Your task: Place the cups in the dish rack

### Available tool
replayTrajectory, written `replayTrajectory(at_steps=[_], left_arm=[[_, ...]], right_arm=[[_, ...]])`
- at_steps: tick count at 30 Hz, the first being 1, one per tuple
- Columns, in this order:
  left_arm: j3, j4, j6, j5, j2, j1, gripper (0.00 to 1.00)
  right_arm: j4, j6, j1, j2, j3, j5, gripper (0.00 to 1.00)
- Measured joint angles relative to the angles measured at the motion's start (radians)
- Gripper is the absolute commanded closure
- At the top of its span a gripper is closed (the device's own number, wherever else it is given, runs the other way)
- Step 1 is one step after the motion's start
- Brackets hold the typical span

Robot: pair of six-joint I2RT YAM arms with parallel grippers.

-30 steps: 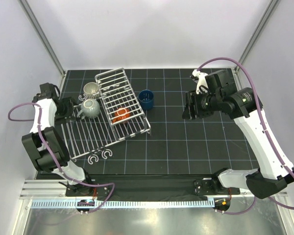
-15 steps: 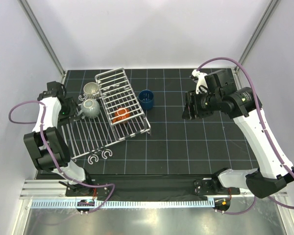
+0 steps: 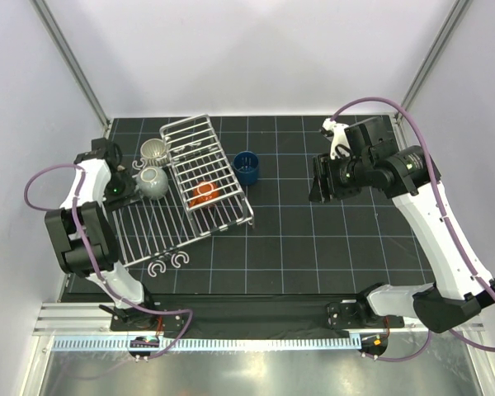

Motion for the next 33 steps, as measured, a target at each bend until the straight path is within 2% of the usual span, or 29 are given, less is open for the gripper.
replayTrajectory(at_steps=[11,28,30,33], left_arm=[[0.041,-0.013,-0.044,-0.029,0.055,-0.021,0.47],[0.049,-0.018,-0.060,-0.051,0.097,-0.021,0.44],[0.049,-0.018,-0.061,-0.051,0.105,-0.021,0.48],[0.049,-0.017,-0.064,-0.051,0.119,-0.021,0.59]], right_arm=[[-0.008,-0.004,-0.002,0.000,0.000,0.011,0.42],[-0.008,-0.004,-0.010,0.000,0.000,0.011,0.42],[-0.008,-0.004,-0.010,0.000,0.000,0.011,0.42],[-0.008,-0.004,-0.010,0.000,0.000,0.011,0.42]])
